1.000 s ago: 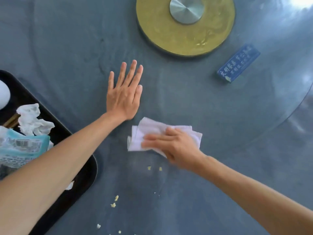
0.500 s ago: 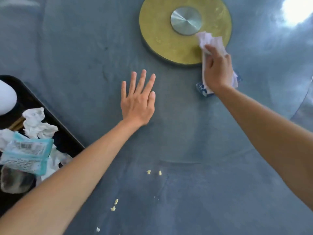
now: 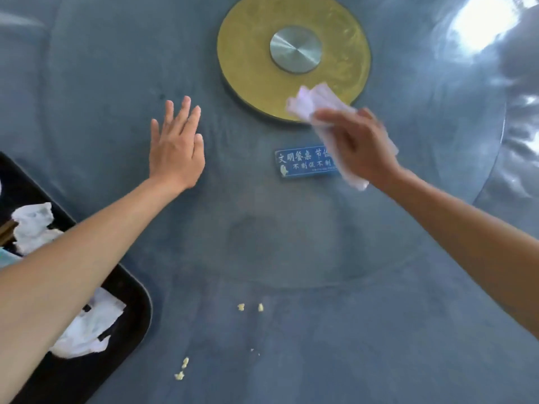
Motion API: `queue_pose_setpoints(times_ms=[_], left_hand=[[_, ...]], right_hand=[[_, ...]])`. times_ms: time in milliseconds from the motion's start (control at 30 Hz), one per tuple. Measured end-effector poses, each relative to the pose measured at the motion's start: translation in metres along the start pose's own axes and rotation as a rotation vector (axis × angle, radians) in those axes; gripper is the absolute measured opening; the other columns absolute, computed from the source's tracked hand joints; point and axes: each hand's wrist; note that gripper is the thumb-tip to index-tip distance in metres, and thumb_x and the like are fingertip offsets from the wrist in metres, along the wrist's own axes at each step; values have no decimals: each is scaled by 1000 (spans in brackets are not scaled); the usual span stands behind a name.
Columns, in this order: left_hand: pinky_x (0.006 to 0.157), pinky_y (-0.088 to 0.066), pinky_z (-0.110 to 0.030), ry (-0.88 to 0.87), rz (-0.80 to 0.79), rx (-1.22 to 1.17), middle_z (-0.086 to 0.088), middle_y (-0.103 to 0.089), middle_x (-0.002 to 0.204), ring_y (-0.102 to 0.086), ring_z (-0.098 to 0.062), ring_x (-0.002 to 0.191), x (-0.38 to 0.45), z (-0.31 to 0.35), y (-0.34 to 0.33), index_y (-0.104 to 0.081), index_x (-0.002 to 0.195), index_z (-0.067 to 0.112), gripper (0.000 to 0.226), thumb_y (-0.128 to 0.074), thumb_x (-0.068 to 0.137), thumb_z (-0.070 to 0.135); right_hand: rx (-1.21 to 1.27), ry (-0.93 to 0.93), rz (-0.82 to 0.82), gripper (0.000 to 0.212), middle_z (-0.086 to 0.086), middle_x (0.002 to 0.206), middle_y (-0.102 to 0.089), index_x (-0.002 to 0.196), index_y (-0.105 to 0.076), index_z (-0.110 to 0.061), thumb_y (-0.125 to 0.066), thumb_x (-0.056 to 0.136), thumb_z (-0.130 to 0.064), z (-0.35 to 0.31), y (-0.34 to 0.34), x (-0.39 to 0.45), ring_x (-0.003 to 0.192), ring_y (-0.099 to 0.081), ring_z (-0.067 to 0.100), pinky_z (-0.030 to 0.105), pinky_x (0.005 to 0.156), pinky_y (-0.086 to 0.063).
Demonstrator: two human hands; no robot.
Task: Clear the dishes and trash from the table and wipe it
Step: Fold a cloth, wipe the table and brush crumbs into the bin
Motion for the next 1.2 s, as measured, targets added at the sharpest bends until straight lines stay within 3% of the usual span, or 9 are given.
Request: queue_pose_setpoints(times_ms=[100, 167, 300, 433, 667, 833, 933, 1067, 1200], left_hand=[[123, -9, -53, 113, 14, -163, 0, -17, 170, -7, -28, 158, -36, 65, -17, -22, 161, 16, 60, -29, 104, 32], [125, -5, -50, 130, 23, -119, 7, -14, 170, -4, -22, 158, -63, 88, -34, -18, 162, 22, 60, -25, 105, 35], [125, -7, -48, 76, 55, -1, 11, -19, 169, -7, -22, 158, -55, 56, -40, -23, 161, 24, 56, -26, 106, 30], [125, -10, -50, -22, 23, 18, 7, -24, 168, -12, -24, 157, -42, 24, -29, -27, 160, 23, 56, -28, 105, 27], [125, -6, -49, 17, -81, 61, 7, -10, 171, -4, -25, 158, -56, 3, -8, -15, 163, 23, 56, -26, 108, 31], [125, -3, -50, 43, -176, 82, 4, 2, 172, 5, -26, 158, -100, 4, -2, -5, 163, 24, 58, -21, 109, 36], [125, 0, -50, 32, -228, 79, 4, 7, 171, 9, -26, 158, -132, 7, 0, -1, 163, 26, 58, -19, 109, 36], [125, 1, -49, -22, -282, 61, 3, 9, 171, 12, -25, 157, -174, 8, -1, 0, 163, 27, 58, -21, 109, 35], [126, -3, -50, -81, -324, 27, 2, 5, 171, 9, -26, 157, -205, 6, 0, -5, 163, 25, 59, -26, 109, 30]], right_hand=[[-92, -476, 178, 41, 8, 124, -70, 134, -69, -27, -48, 98, -26, 52, 2, 52, 114, -66, 31, 26, 88, -43], [-118, -591, 176, 42, 7, 132, -67, 137, -66, -31, -45, 100, -30, 47, -15, 45, 118, -63, 31, 30, 92, -45], [-7, -213, 40, 35, -8, 123, -73, 127, -72, -34, -53, 103, -17, -27, -50, -16, 97, -64, 27, 35, 80, -50], [174, 120, -230, 37, -17, 129, -70, 127, -72, -36, -55, 103, -13, -101, -69, -106, 90, -61, 20, 31, 78, -50], [288, 214, -392, 41, -16, 125, -71, 124, -73, -32, -52, 100, -6, -155, -70, -178, 85, -57, 22, 34, 78, -51], [238, -93, -116, 43, -25, 123, -69, 124, -72, -31, -51, 98, -3, -167, -44, -215, 78, -45, 14, 23, 73, -45], [220, -361, 38, 46, -23, 117, -70, 122, -72, -28, -59, 94, 6, -170, -30, -248, 82, -53, 11, 23, 79, -48], [182, -643, 96, 38, -11, 109, -67, 124, -70, -23, -66, 94, 0, -178, -16, -301, 80, -60, 10, 31, 73, -50], [101, -810, 42, 51, -6, 124, -59, 136, -64, -28, -61, 93, 1, -190, -27, -338, 73, -57, 19, 32, 67, -44]])
Point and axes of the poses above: each hand's wrist, its own x-axis towards the middle knuckle, its own y-axis out of the back of the hand, z = x × y
